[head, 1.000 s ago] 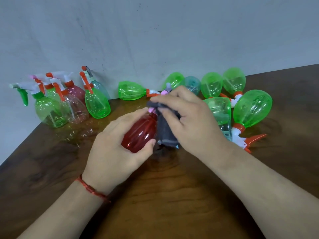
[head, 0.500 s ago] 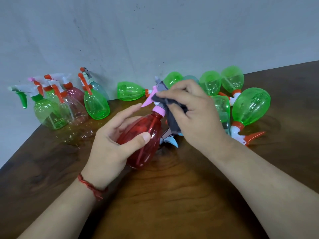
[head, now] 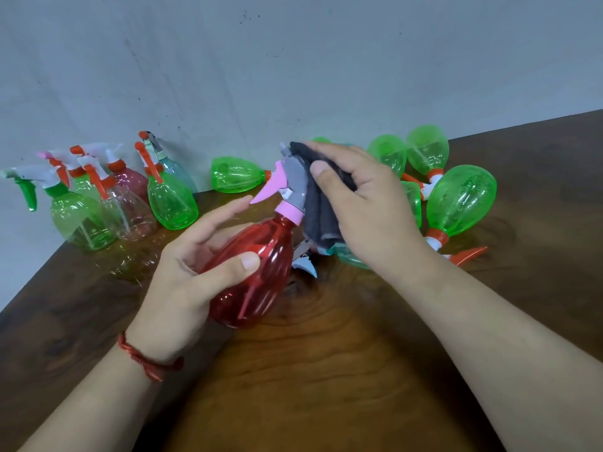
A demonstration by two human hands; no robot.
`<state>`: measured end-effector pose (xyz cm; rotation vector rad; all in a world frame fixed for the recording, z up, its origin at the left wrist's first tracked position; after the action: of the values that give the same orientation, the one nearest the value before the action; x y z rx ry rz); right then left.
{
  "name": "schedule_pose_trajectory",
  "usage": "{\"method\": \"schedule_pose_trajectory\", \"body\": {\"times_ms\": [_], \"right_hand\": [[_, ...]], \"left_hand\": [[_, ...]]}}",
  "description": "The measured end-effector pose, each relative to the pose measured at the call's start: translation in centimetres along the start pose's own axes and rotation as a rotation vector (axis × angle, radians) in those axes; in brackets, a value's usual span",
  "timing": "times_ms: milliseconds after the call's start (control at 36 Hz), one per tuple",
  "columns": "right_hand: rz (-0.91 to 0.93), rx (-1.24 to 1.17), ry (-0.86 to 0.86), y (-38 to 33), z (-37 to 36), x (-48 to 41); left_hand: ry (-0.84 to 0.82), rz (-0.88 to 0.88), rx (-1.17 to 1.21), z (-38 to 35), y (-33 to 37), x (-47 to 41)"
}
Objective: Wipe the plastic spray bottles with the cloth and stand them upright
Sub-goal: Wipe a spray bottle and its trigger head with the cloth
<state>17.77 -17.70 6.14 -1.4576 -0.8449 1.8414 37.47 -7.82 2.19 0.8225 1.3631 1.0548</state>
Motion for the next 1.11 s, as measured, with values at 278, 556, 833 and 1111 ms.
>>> {"method": "schedule_pose_trajectory", "body": {"times_ms": [278, 556, 833, 1111], "right_hand": [[-0.004, -0.034, 0.042, 0.2, 0.6, -0.1], [0.045, 0.164, 0.089, -0.1, 0.3, 1.3], [-0.191, -0.164, -0.233, 1.5, -5.7, 3.9], [-0.278, -0.202, -0.179, 2.4, -6.3, 4.7]], "left_hand": [[-0.011, -0.004, -0.055, -0.2, -0.3, 0.2], [0.211, -0.065, -0.047, 1.7, 0.4, 0.2], [0.282, 0.183, 0.132, 2.1, -3.9, -1.9], [0.247, 0.136, -0.229, 5.9, -2.0, -0.9]]}}
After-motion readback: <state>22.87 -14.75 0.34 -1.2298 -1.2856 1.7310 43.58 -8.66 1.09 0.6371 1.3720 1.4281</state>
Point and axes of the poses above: each hand's wrist, its own x-axis away from the middle knuckle, its own z-axis out of the back of the hand, y = z × x, the point moved 9 cm from there along -x, towards the middle knuckle, and after that the axes turned 1 degree about x, right-handed, at the moved point
